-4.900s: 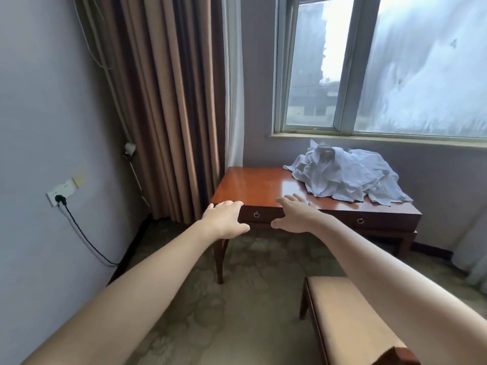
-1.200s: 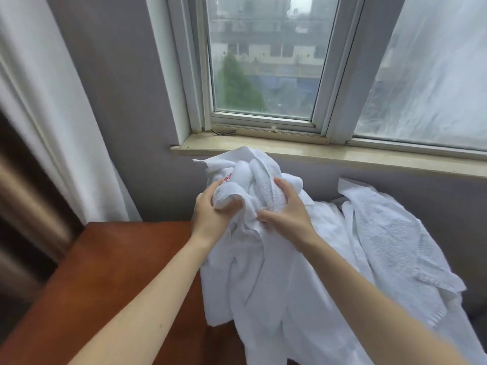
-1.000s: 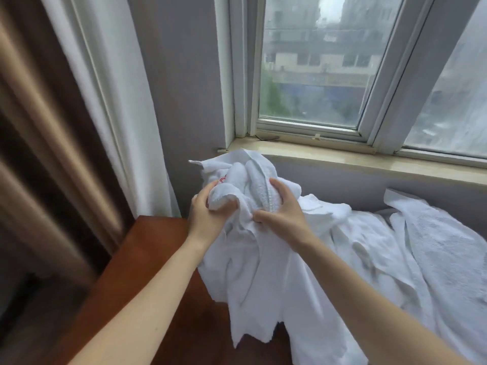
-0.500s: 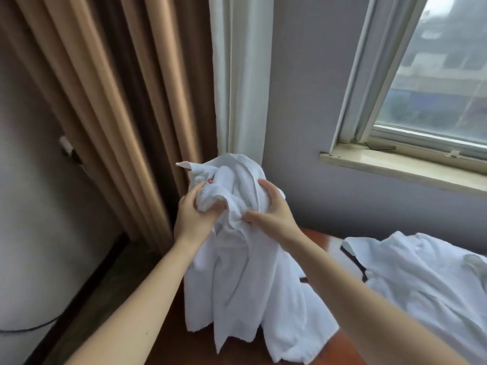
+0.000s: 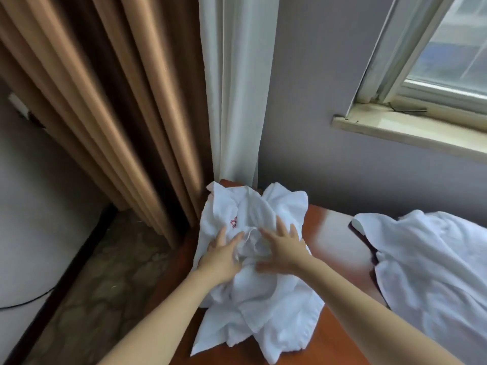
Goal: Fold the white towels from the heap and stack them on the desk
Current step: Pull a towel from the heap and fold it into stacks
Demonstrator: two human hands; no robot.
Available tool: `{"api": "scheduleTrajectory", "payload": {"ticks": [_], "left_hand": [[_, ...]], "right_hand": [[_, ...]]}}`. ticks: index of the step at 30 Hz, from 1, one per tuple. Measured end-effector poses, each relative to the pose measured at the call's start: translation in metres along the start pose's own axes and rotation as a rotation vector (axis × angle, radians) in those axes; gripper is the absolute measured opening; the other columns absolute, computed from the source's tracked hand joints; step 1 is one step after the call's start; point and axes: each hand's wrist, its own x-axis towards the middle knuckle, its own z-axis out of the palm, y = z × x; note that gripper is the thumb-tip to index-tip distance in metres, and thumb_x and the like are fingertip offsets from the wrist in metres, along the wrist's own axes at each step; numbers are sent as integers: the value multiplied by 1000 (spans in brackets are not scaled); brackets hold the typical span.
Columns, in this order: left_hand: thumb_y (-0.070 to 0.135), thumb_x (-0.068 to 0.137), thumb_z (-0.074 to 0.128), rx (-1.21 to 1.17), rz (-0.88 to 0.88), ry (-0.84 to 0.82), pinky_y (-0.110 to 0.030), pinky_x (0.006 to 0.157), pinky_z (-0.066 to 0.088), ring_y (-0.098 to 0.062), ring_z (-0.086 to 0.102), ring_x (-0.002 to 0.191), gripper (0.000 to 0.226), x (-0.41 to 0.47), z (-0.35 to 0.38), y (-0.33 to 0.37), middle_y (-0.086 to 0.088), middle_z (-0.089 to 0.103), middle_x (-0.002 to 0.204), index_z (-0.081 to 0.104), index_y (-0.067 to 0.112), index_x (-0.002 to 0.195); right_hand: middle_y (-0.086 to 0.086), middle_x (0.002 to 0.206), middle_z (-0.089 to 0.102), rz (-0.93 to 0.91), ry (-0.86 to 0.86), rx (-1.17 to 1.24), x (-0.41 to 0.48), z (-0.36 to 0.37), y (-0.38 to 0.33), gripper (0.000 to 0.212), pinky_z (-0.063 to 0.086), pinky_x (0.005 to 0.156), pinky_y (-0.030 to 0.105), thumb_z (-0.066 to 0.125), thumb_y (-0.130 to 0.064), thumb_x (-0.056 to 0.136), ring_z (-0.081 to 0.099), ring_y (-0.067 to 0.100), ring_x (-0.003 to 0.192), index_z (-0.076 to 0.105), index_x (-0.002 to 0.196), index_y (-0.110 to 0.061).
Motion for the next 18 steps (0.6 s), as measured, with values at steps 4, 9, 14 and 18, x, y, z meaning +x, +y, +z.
{"api": "scheduleTrajectory", "payload": {"ticks": [4, 9, 14, 18], "left_hand": [[46, 81, 67, 35, -27, -232, -48, 113, 33, -39, -11, 149, 105, 10, 6, -10, 3, -34, 158, -14, 54, 148], [42, 89, 67, 97, -25, -215, -47, 113, 34, -41, 5, 149, 101, 37, 0, -14, -4, -26, 161, -13, 52, 149], [34, 97, 58, 66, -20, -151, -45, 112, 37, -39, 11, 149, 90, 59, 6, -28, 0, -30, 160, -13, 51, 150], [31, 97, 57, 85, -20, -59, -43, 107, 43, -37, 16, 148, 90, 76, -1, -36, 3, -29, 160, -13, 51, 150]], "right_hand": [[-6, 160, -27, -25, -215, -35, 12, 22, 15, 110, 9, 115, 64, 75, -58, 71, -25, 45, 144, -1, 150, -52], [-8, 162, -18, -46, -264, -31, 44, 11, 19, 111, 20, 115, 57, 76, -51, 73, -19, 42, 147, -4, 151, -50], [-11, 163, -10, -82, -219, -72, 75, 10, 21, 99, 34, 109, 50, 69, -40, 83, -9, 41, 149, 0, 153, -47], [-13, 162, -12, -79, -175, -16, 100, 10, 21, 91, 30, 112, 51, 65, -41, 86, -9, 41, 149, 2, 152, -49]]}}
